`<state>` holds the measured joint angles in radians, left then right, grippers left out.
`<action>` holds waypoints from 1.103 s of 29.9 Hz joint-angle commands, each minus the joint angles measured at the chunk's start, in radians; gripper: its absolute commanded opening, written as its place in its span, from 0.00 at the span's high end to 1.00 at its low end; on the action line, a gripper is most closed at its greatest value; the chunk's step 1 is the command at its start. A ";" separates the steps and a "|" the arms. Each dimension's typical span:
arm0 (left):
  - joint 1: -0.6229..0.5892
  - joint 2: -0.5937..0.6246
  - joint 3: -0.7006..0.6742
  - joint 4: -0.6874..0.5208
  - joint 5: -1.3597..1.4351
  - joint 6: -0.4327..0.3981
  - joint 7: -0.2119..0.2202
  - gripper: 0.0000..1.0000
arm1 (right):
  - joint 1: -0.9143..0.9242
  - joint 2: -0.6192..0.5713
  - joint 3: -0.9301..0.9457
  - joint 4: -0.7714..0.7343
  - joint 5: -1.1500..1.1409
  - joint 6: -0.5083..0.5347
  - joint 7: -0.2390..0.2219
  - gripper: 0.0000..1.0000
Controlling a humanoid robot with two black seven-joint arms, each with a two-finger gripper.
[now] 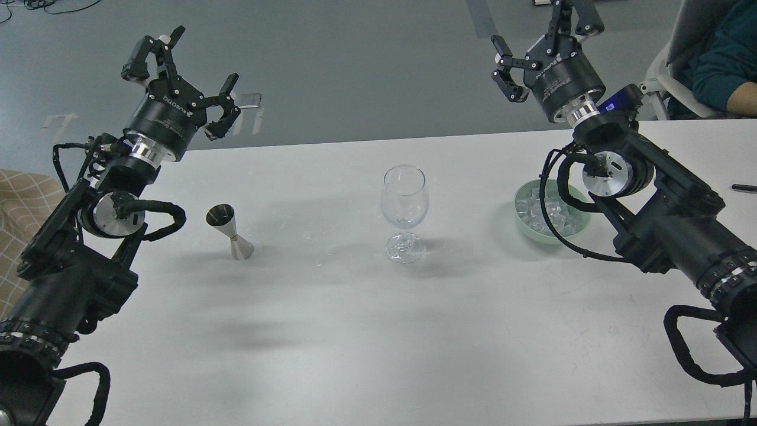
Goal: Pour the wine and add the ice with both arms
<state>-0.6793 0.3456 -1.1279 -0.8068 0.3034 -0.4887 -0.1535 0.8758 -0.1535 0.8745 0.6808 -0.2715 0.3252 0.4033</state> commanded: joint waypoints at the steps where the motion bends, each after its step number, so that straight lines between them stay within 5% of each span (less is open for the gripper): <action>1: 0.000 0.004 0.000 -0.002 0.000 0.000 0.002 0.02 | 0.000 0.002 0.000 -0.003 0.000 0.000 0.000 0.00; 33: 0.006 0.013 0.000 -0.023 0.000 0.000 -0.004 0.02 | 0.012 0.003 -0.002 -0.026 0.000 0.012 0.003 0.00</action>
<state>-0.6734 0.3591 -1.1313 -0.8314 0.3037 -0.4887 -0.1541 0.8866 -0.1507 0.8730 0.6708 -0.2731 0.3295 0.4051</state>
